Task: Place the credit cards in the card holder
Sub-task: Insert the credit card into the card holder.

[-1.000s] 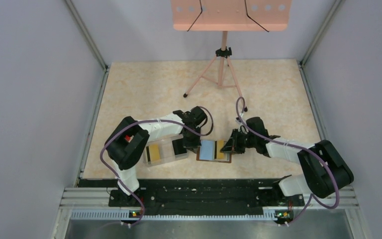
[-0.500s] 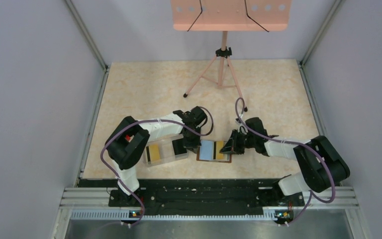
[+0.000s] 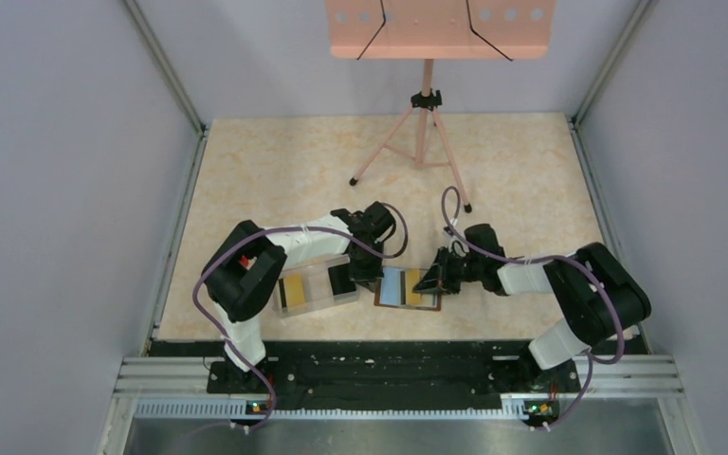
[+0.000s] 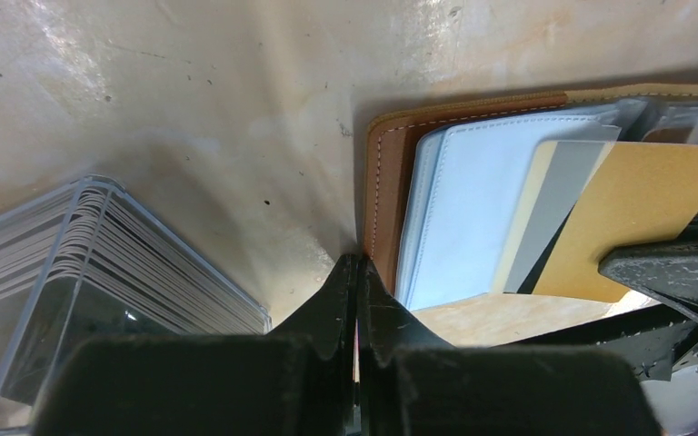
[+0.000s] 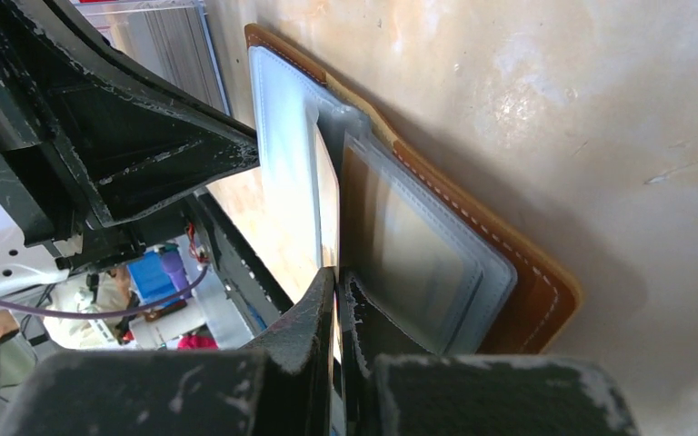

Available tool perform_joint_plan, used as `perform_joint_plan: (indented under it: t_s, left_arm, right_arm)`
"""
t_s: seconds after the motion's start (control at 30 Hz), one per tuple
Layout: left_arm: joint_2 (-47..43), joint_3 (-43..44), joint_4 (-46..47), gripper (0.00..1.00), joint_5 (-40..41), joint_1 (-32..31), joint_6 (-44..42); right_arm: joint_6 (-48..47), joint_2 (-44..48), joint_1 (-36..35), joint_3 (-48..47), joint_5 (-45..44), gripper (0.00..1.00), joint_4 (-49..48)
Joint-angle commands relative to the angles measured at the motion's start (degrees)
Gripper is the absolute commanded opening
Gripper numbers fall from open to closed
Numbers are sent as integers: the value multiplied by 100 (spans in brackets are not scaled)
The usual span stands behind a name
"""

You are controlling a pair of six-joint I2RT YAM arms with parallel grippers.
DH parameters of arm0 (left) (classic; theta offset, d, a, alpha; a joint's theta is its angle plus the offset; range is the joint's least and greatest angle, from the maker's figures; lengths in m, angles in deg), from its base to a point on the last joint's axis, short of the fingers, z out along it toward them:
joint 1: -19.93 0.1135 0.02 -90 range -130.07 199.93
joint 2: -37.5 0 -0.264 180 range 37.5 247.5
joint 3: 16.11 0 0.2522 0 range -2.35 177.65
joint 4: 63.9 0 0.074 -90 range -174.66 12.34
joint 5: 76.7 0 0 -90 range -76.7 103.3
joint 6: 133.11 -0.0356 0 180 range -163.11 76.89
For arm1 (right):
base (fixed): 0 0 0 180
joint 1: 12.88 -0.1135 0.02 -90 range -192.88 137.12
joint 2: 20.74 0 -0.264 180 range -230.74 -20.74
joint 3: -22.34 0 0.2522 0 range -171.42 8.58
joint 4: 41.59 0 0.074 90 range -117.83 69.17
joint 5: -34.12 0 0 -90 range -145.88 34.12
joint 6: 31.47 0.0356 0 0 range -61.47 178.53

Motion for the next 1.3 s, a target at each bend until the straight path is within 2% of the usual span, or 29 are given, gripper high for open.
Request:
perform_joint_plan:
  t_s: [0.0, 0.23, 0.77, 0.9, 1.13, 1.27]
  left_arm:
    - [190, 30, -72, 0, 21, -69, -59]
    - [163, 37, -13, 0, -21, -84, 14]
    - [99, 15, 203, 0, -341, -142, 235]
    - [73, -12, 220, 0, -369, -144, 250]
    - [92, -9, 218, 0, -376, -141, 248]
    - [110, 30, 224, 0, -407, -142, 242]
  right_arm:
    - [-7, -337, 18, 39, 87, 0, -311]
    - [100, -730, 13, -110, 198, 0, -533]
    - [485, -498, -337, -407, -236, 0, -504]
    - [413, -357, -331, -474, -420, 0, -216]
    - [-100, 127, -328, -655, -953, 0, 874]
    - [-158, 249, -333, -660, -1057, 0, 1022]
